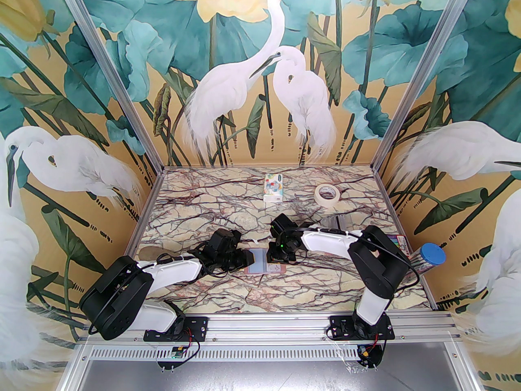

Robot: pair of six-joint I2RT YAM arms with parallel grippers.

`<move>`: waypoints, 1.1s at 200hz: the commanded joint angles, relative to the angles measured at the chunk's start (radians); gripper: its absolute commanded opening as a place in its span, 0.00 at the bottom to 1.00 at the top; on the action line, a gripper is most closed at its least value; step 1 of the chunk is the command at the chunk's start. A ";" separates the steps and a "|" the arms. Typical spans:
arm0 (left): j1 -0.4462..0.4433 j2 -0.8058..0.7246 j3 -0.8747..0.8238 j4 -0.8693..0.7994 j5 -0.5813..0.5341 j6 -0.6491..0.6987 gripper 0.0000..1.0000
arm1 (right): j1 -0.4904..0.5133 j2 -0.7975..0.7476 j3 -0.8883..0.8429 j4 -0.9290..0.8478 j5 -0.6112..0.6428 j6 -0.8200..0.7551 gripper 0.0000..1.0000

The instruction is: Put the credit cards into the card holder

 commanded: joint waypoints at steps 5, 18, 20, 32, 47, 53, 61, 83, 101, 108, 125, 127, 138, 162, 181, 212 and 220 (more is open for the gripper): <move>0.006 0.007 -0.008 0.015 -0.018 0.012 0.32 | 0.005 -0.024 0.012 -0.009 0.027 0.005 0.15; 0.007 0.009 -0.011 0.016 -0.019 0.011 0.32 | 0.005 -0.040 0.016 -0.015 0.029 0.003 0.15; 0.006 0.008 -0.010 0.017 -0.020 0.010 0.32 | 0.005 -0.043 0.016 -0.015 0.029 0.004 0.15; 0.007 0.009 -0.013 0.020 -0.021 0.009 0.32 | 0.005 -0.062 0.019 -0.020 0.037 0.003 0.16; 0.006 0.008 -0.021 0.028 -0.024 0.006 0.32 | 0.005 -0.090 0.025 -0.032 0.049 -0.003 0.16; 0.006 0.007 -0.022 0.030 -0.024 0.004 0.32 | 0.005 -0.101 0.029 -0.040 0.055 -0.008 0.17; 0.006 0.008 -0.025 0.031 -0.023 0.004 0.32 | 0.005 -0.113 0.035 -0.051 0.063 -0.013 0.18; 0.006 0.010 -0.023 0.033 -0.021 0.004 0.32 | 0.004 -0.147 0.050 -0.087 0.095 -0.034 0.19; 0.007 0.012 -0.022 0.032 -0.021 0.006 0.32 | 0.002 -0.175 0.063 -0.110 0.116 -0.051 0.19; 0.007 0.012 -0.022 0.032 -0.021 0.007 0.32 | 0.001 -0.183 0.068 -0.120 0.127 -0.058 0.20; 0.007 0.012 -0.022 0.033 -0.021 0.009 0.32 | -0.007 -0.203 0.082 -0.150 0.147 -0.076 0.21; 0.006 0.012 -0.023 0.033 -0.021 0.008 0.32 | -0.007 -0.206 0.084 -0.154 0.149 -0.077 0.21; 0.006 0.012 -0.025 0.037 -0.021 0.006 0.32 | -0.018 -0.220 0.091 -0.173 0.159 -0.090 0.22; 0.006 0.015 -0.025 0.042 -0.015 0.005 0.32 | -0.060 -0.262 0.102 -0.211 0.183 -0.116 0.22; 0.006 0.014 -0.026 0.041 -0.016 0.008 0.32 | -0.113 -0.301 0.093 -0.227 0.188 -0.134 0.23; 0.007 0.021 -0.024 0.045 -0.017 0.009 0.32 | -0.213 -0.348 0.084 -0.268 0.194 -0.177 0.25; 0.007 0.024 -0.023 0.048 -0.017 0.008 0.32 | -0.239 -0.356 0.081 -0.278 0.198 -0.188 0.26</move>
